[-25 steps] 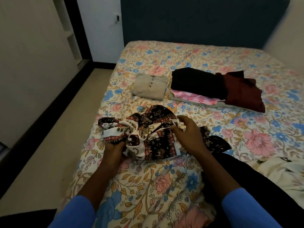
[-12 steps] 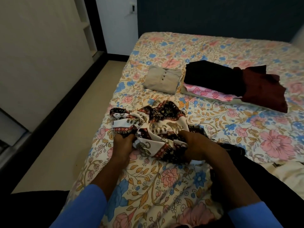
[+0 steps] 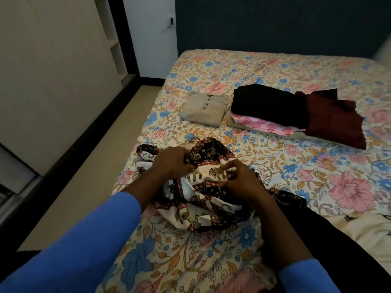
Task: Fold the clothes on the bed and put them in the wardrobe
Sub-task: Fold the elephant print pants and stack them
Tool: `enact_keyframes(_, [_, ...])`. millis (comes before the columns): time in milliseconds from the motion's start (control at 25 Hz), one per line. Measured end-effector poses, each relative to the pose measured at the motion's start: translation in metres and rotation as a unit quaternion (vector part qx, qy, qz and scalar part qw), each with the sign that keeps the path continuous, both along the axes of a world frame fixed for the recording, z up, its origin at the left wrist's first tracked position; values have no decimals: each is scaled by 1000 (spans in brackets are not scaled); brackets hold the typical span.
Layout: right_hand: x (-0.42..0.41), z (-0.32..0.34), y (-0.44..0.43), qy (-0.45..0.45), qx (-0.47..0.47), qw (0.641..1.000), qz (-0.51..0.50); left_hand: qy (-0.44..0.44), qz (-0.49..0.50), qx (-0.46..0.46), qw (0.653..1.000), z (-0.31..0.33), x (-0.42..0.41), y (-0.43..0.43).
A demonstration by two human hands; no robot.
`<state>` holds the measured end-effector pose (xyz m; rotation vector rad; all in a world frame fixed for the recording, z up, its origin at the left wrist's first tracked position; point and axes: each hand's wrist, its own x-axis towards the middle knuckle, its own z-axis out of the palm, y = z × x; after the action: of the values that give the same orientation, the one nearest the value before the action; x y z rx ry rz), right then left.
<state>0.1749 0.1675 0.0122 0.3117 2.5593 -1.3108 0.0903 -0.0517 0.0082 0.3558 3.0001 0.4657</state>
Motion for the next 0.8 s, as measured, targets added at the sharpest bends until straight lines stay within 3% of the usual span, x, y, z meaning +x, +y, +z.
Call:
enact_keyframes(40, [-2, -2, 7, -7, 18, 1000, 5, -24, -20, 65, 997, 10, -13, -4])
enact_keyframes(120, [-7, -2, 20, -44, 120, 988, 87, -113, 14, 285, 952, 27, -29, -16])
enact_keyframes(160, [-9, -2, 23, -62, 168, 975, 134, -196, 13, 310, 930, 36, -32, -20])
enact_keyframes(240, [-13, -2, 26, -84, 204, 961, 164, -309, -19, 154, 938, 44, -34, -20])
enact_keyframes(280, [-16, -3, 25, -85, 213, 961, 156, -262, -31, 61, 963, 37, -39, -17])
enact_keyframes(320, [-19, -4, 23, -81, 229, 960, 143, -156, -23, 2, 987, 27, -47, -13])
enact_keyframes(360, [-20, -5, 19, -74, 255, 956, 125, -66, 3, 6, 998, 17, -56, -8])
enact_keyframes(400, [-23, -7, 15, -59, 282, 952, 104, -31, 27, 42, 998, 11, -65, -1])
enact_keyframes(440, [-22, -9, 11, -36, 312, 946, 82, -50, 19, 65, 996, 6, -72, 6])
enact_keyframes(520, [-22, -16, 5, 15, 349, 936, 35, -168, -31, 106, 980, -3, -84, 21])
enact_keyframes(600, [-23, -19, 3, 104, 297, 949, -19, -173, -88, 133, 972, -5, -79, 30])
enact_keyframes(680, [-27, -14, 3, 222, 142, 964, -34, -73, -143, 186, 969, 7, -65, 28])
enact_keyframes(720, [-30, -8, 3, 279, 78, 957, 6, -48, -202, 207, 956, 20, -52, 26])
enact_keyframes(800, [-29, 15, -5, 322, 13, 940, 109, -94, -297, 247, 918, 62, -25, 18])
